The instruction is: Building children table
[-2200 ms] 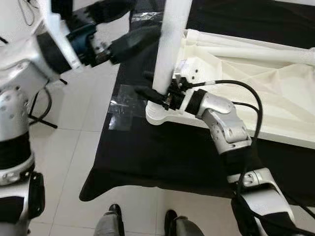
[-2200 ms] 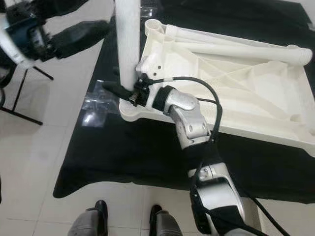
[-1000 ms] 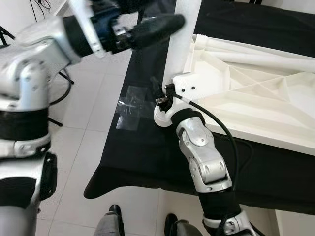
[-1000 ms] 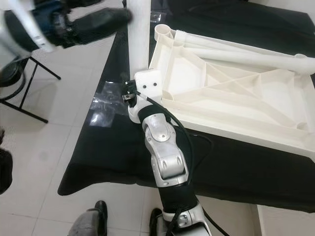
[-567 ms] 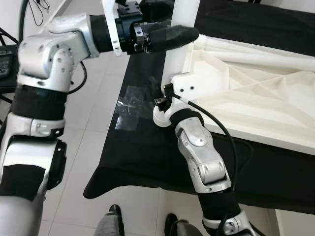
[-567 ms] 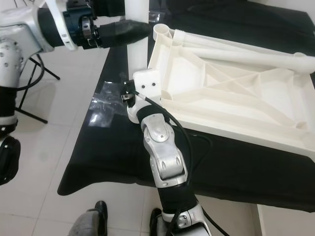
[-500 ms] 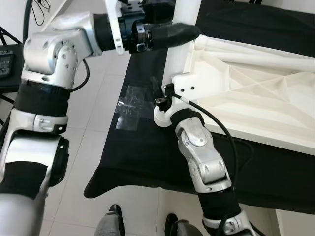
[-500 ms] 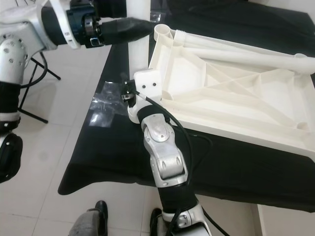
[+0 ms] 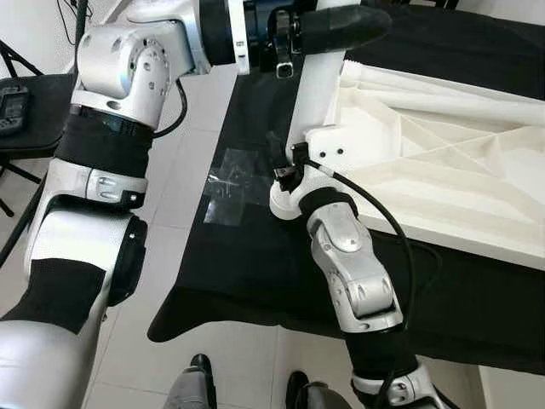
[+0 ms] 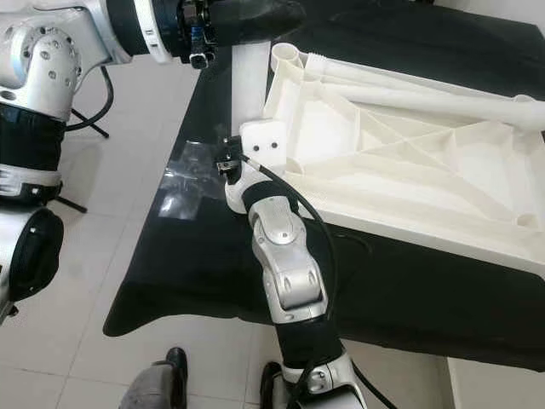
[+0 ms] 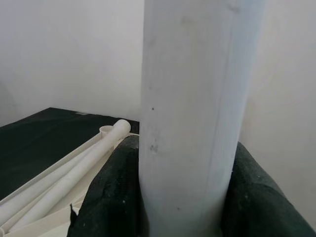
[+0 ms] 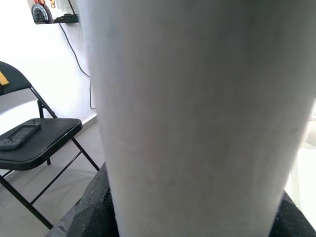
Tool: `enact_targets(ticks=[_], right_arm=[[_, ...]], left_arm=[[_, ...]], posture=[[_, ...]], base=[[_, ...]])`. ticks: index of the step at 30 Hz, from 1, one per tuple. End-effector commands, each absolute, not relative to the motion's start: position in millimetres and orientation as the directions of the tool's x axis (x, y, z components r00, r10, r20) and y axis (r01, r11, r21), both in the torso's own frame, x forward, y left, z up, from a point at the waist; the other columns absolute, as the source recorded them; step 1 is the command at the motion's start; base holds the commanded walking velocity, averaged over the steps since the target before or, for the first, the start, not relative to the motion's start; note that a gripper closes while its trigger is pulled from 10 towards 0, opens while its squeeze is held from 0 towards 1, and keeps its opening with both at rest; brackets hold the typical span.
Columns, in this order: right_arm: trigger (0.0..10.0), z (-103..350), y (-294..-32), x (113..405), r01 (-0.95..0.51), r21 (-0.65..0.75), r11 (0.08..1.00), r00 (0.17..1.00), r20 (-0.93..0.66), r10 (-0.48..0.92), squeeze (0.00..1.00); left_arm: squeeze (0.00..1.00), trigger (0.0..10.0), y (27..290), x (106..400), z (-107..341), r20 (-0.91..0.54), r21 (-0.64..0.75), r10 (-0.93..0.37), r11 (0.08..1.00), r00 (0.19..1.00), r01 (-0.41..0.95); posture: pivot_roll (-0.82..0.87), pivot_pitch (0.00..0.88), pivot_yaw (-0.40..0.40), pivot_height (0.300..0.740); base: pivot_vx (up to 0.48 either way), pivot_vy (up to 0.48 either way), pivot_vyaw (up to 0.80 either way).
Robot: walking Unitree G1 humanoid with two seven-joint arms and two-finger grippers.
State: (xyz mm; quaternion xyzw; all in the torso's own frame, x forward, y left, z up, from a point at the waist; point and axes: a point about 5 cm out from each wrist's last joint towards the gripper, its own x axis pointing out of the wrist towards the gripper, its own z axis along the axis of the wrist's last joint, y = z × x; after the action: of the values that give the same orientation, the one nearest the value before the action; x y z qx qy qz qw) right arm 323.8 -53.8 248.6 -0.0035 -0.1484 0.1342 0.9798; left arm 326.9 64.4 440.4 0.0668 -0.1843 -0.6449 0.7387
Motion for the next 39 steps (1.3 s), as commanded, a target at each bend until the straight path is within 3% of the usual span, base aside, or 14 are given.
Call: enact_targets(ticks=[1, 2, 3, 5, 6, 12, 13, 16, 17, 31, 32, 33, 34, 39], right_arm=[[10.0, 197.6, -47.1, 328.4, -0.272, -0.004, 0.962, 0.962, 0.034, 0.272, 0.00], [10.0, 197.6, -47.1, 328.4, -0.272, -0.004, 0.962, 0.962, 0.034, 0.272, 0.00], [10.0, 198.3, -46.3, 328.4, -0.292, -0.008, 0.956, 0.956, 0.038, 0.292, 0.17], [10.0, 198.9, -45.8, 328.4, -0.305, -0.011, 0.952, 0.952, 0.040, 0.305, 0.17], [10.0, 205.6, -45.6, 329.5, -0.348, 0.006, 0.937, 0.934, 0.081, 0.347, 1.00], [10.0, 243.6, -52.6, 339.9, -0.607, -0.070, 0.791, 0.764, 0.221, 0.606, 1.00], [10.0, 254.3, -59.0, 345.9, -0.661, -0.144, 0.736, 0.704, 0.218, 0.676, 0.85], [10.0, 261.1, -64.0, 349.9, -0.687, -0.194, 0.700, 0.669, 0.206, 0.714, 0.85], [10.0, 264.6, -67.1, 352.3, -0.697, -0.220, 0.683, 0.654, 0.196, 0.731, 0.00], [10.0, 309.3, -53.2, 372.8, -0.899, -0.358, 0.254, 0.249, 0.060, 0.967, 0.00], [2.6, 309.9, -50.8, 372.1, -0.907, -0.356, 0.224, 0.221, 0.052, 0.974, 0.00], [2.6, 310.3, -49.5, 371.9, -0.912, -0.354, 0.207, 0.204, 0.048, 0.978, 0.00], [0.0, 310.4, -47.9, 371.2, -0.918, -0.351, 0.182, 0.180, 0.041, 0.983, 0.00], [0.0, 309.3, -45.8, 373.0, -0.924, -0.345, 0.163, 0.163, 0.028, 0.986, 0.00]], left_arm=[[0.00, 0.0, 60.0, 323.3, 449.9, 0.218, 0.325, -0.974, 0.132, 0.062, 0.936], [0.00, 0.0, 60.0, 323.3, 449.9, 0.218, 0.325, -0.974, 0.132, 0.062, 0.936], [0.00, 0.0, 60.7, 323.5, 450.8, 0.218, 0.326, -0.974, 0.130, 0.059, 0.936], [0.00, 0.0, 61.0, 323.6, 451.2, 0.218, 0.326, -0.974, 0.129, 0.058, 0.936], [0.00, 0.0, 61.8, 324.1, 451.5, 0.219, 0.326, -0.974, 0.129, 0.058, 0.936], [0.00, 0.0, 62.9, 324.6, 449.9, 0.208, 0.321, -0.977, 0.117, 0.050, 0.940], [0.00, 0.0, 62.6, 324.3, 449.5, 0.203, 0.322, -0.978, 0.109, 0.044, 0.940], [0.00, 0.0, 62.4, 324.0, 449.3, 0.201, 0.323, -0.979, 0.104, 0.040, 0.941], [0.00, 0.0, 62.3, 323.9, 449.4, 0.199, 0.324, -0.979, 0.102, 0.037, 0.941], [0.00, 0.0, 45.5, 316.4, 438.3, 0.070, 0.370, -0.993, -0.059, -0.091, 0.927], [0.00, 0.0, 42.8, 315.8, 436.0, 0.043, 0.381, -0.993, -0.083, -0.108, 0.921], [0.00, 0.0, 41.2, 315.6, 434.7, 0.028, 0.387, -0.993, -0.097, -0.117, 0.917], [0.00, 0.0, 38.7, 315.5, 432.6, 0.002, 0.397, -0.992, -0.118, -0.129, 0.910], [0.00, 0.0, 32.3, 315.9, 428.7, -0.045, 0.410, -0.987, -0.158, -0.153, 0.898]], posture=[[0.09, 0.320, -0.038, 0.740], [0.09, 0.320, -0.038, 0.740], [0.09, 0.314, -0.036, 0.740], [0.09, 0.314, -0.036, 0.740], [0.10, 0.308, -0.033, 0.740], [0.10, 0.309, -0.028, 0.740], [0.10, 0.309, -0.028, 0.740], [0.10, 0.309, -0.028, 0.740], [0.10, 0.309, -0.028, 0.740], [0.11, 0.327, -0.027, 0.740], [0.11, 0.329, -0.028, 0.740], [0.11, 0.329, -0.028, 0.740], [0.10, 0.331, -0.027, 0.740], [0.10, 0.332, -0.025, 0.740]], base=[[0.000, 0.000, 0.00], [0.000, 0.000, 0.00], [0.000, 0.000, 0.00], [0.000, 0.000, 0.00], [0.000, 0.000, 0.00], [0.000, 0.000, 0.00], [0.000, 0.000, 0.00], [0.000, 0.000, 0.00], [0.000, 0.000, 0.00], [0.000, 0.000, 0.00], [0.000, 0.000, 0.00], [0.000, 0.000, 0.00], [0.000, 0.000, 0.00], [0.000, 0.000, 0.00]])
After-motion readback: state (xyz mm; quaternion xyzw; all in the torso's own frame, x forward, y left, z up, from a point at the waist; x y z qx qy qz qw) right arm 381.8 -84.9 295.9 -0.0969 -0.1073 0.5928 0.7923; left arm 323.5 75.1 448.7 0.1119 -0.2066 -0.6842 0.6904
